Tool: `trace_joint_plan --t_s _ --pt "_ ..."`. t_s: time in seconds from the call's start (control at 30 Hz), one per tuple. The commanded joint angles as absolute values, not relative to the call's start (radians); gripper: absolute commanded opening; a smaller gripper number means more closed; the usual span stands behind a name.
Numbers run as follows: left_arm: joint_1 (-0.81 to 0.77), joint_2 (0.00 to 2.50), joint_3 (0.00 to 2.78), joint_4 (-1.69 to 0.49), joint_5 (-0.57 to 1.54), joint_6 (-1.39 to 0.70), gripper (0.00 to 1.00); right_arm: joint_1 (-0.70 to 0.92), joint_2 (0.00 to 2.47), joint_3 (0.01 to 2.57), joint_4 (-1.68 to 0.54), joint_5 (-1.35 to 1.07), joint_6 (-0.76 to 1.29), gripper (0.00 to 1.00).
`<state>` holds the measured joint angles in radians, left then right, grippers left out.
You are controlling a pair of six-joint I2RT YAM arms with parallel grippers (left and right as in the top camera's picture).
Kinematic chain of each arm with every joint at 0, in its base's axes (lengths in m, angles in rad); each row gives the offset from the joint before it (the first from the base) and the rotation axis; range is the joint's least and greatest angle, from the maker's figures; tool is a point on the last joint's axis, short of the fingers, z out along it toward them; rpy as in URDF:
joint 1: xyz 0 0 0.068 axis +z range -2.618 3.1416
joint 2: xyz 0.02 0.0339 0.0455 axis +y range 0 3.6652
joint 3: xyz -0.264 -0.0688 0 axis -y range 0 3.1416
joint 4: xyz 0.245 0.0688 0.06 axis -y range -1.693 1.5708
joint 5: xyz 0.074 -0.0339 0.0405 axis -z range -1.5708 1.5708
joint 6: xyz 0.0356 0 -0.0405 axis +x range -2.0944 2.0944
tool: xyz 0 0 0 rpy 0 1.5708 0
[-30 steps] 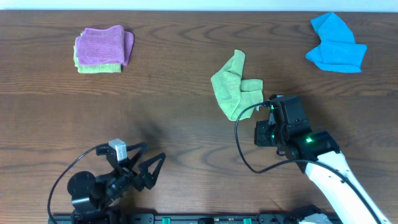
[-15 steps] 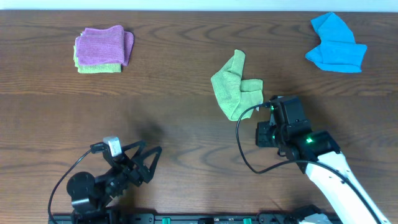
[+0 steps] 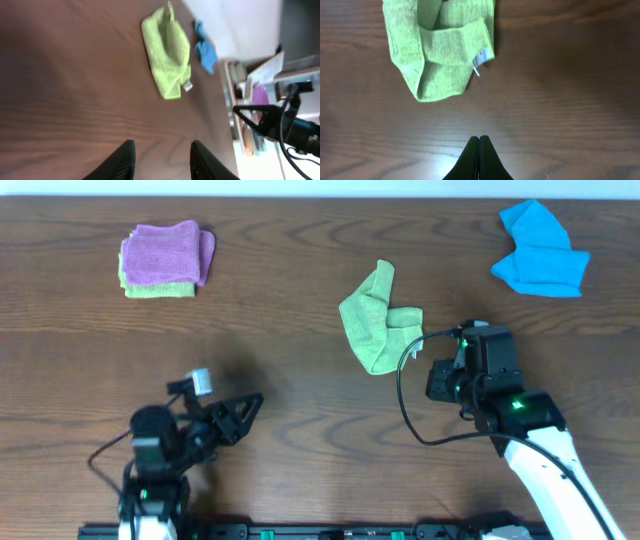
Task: Fold the cloth
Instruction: 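Raise both grippers and move them forward toward the yellow-green cloth, then lower the left gripper onto the cloth's upper fold and pinch it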
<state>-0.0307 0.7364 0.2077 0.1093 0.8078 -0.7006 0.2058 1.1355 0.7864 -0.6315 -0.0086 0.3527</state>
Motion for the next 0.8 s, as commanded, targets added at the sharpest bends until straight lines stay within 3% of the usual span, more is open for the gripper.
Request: trace_joint_plan --t_s 0.0,0.1,0.33,0.77 --pt "-0.108 0.884 0.347 0.113 0.767 -0.618 0.31 0.197 1.128 0.804 -0.630 -0.015 0.334 0.01" --pt "-0.187 1.037 0.480 0.076 0.743 -0.539 0.27 0.196 1.128 0.804 -0.631 -0.015 0.324 0.01" --pt "-0.344 1.344 0.741 -0.027 0.636 -0.425 0.29 0.134 1.128 0.804 -0.621 -0.015 0.317 0.01" --pt "-0.461 1.705 1.165 -0.197 0.590 -0.316 0.27 0.059 1.222 0.804 -0.539 -0.054 0.317 0.01"
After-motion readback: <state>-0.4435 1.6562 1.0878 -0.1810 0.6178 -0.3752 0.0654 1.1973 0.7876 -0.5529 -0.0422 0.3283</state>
